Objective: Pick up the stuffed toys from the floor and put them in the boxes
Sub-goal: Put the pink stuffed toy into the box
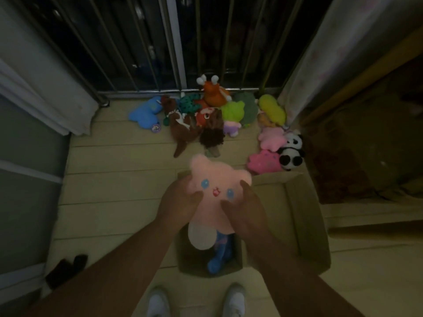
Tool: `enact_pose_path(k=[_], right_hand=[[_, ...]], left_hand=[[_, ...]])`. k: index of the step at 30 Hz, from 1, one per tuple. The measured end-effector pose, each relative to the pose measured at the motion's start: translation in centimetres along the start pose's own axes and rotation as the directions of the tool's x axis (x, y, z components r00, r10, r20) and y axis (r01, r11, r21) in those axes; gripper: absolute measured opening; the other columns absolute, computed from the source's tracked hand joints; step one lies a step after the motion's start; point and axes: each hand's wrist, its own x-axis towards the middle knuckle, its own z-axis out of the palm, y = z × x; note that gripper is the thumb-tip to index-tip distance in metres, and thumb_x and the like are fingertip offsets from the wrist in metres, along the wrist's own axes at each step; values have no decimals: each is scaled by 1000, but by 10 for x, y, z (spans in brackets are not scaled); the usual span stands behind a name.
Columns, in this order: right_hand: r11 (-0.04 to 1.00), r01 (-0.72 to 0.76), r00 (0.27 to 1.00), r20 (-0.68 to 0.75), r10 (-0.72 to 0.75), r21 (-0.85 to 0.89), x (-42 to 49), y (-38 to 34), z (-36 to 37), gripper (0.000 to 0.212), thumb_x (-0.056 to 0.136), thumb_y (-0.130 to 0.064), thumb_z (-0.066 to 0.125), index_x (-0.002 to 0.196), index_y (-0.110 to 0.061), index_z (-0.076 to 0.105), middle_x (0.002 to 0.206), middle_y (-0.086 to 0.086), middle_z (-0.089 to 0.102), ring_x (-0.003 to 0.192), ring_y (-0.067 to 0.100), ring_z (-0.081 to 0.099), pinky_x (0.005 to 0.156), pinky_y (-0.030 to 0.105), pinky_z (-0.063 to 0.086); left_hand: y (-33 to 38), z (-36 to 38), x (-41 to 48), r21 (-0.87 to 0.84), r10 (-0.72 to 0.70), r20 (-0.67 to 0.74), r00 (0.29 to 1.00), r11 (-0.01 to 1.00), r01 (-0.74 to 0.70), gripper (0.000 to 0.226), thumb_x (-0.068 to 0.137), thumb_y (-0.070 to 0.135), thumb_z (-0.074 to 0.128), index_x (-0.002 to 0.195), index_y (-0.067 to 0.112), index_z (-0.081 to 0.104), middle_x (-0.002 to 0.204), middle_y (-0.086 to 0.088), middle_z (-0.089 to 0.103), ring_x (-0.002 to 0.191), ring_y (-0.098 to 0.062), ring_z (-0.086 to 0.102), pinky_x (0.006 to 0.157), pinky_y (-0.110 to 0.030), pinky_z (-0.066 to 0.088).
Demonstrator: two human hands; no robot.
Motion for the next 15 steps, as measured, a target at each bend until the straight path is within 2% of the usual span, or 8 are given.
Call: enact_pose_path(k=[2,3,4,6,8,11,15], right_hand=[[1000,19,999,34,-20,25,6,-1,-4,73,77,-42,66,142,-25,38,133,0,51,114,18,55,91,32,50],[999,15,998,55,-17,38,8,0,-7,73,75,-45,64,141,-25,40,135,1,52,115,19,56,93,33,50],[1000,12,996,84,-14,27,8,0,-10,72,78,-46,63,143,-24,39,138,3,49,118,20,54,97,30,46],[1000,5,990,141,-3,-20,9,1,-20,66,89,-37,61,146,-17,36,144,6,42,128,22,45,98,22,34],[1000,4,988,156,1,-31,11,6,-28,61,92,-33,59,146,-15,35,148,6,39,132,21,41,97,19,30],[999,25,988,153,-19,-33,11,5,-39,56,93,-33,58,143,-17,41,144,5,46,128,21,46,93,18,31],[998,62,991,119,-60,-9,15,-7,-46,47,92,-32,57,136,-16,50,130,3,58,115,20,55,89,23,41]], left_hand=[[-2,5,1,0,-21,-9,1000,1000,21,47,87,24,60,134,23,50,125,3,58,110,-21,57,88,-28,45],[-2,8,-1,7,-28,-3,1000,1000,28,49,88,25,60,136,22,49,126,9,53,115,-20,54,90,-26,42],[-3,12,-5,17,-40,15,999,999,40,50,89,25,60,138,21,47,124,11,50,119,-19,52,90,-23,37],[-5,19,-10,40,-49,46,998,998,47,54,90,28,60,141,21,43,133,5,51,124,-18,48,91,-20,31],[-5,24,-13,37,-55,51,997,998,53,56,89,31,60,141,23,42,138,-2,51,123,-18,48,92,-20,31],[2,20,-13,42,-40,16,999,998,39,56,89,32,60,141,23,42,137,-2,51,119,-17,49,89,-21,32],[19,5,-9,-19,33,-26,999,999,-33,46,90,23,61,135,23,49,120,9,51,109,-4,45,84,-15,30]])
